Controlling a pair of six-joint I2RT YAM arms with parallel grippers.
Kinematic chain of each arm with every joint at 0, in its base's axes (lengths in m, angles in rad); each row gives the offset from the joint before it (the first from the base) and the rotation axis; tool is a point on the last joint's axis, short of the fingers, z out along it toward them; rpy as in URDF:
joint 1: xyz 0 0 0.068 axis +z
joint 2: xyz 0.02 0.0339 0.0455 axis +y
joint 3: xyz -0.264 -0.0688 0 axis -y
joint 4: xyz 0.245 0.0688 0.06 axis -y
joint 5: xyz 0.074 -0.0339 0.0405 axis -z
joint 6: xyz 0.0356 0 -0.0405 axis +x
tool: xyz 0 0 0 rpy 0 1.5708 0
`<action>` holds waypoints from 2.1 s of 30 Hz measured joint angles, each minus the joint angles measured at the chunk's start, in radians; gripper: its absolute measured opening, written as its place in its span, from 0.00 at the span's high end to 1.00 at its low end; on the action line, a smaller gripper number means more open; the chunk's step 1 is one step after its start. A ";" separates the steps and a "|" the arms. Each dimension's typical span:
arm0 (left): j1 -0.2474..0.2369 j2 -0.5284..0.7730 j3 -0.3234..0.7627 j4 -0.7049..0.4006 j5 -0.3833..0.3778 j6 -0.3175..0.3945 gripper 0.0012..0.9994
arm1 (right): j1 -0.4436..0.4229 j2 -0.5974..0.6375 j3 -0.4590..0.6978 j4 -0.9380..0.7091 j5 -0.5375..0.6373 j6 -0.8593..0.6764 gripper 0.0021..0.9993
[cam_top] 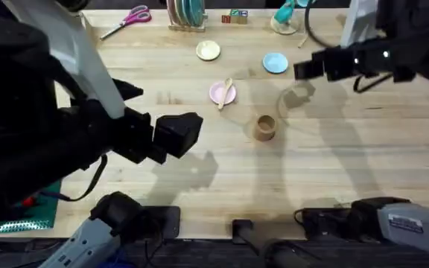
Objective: Pick up a utensil and set it on the pink plate, then put the other utensil in the container.
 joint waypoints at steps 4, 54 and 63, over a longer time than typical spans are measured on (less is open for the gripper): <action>0.000 0.000 0.000 0.000 0.000 0.000 0.00 | -0.007 0.104 0.091 0.005 0.000 0.114 0.00; 0.000 0.000 0.000 0.000 0.000 0.000 0.00 | -0.080 0.811 0.548 0.331 0.082 0.405 0.00; 0.000 0.000 0.000 0.000 0.000 0.000 0.00 | -0.083 0.874 0.631 0.327 0.116 0.406 0.00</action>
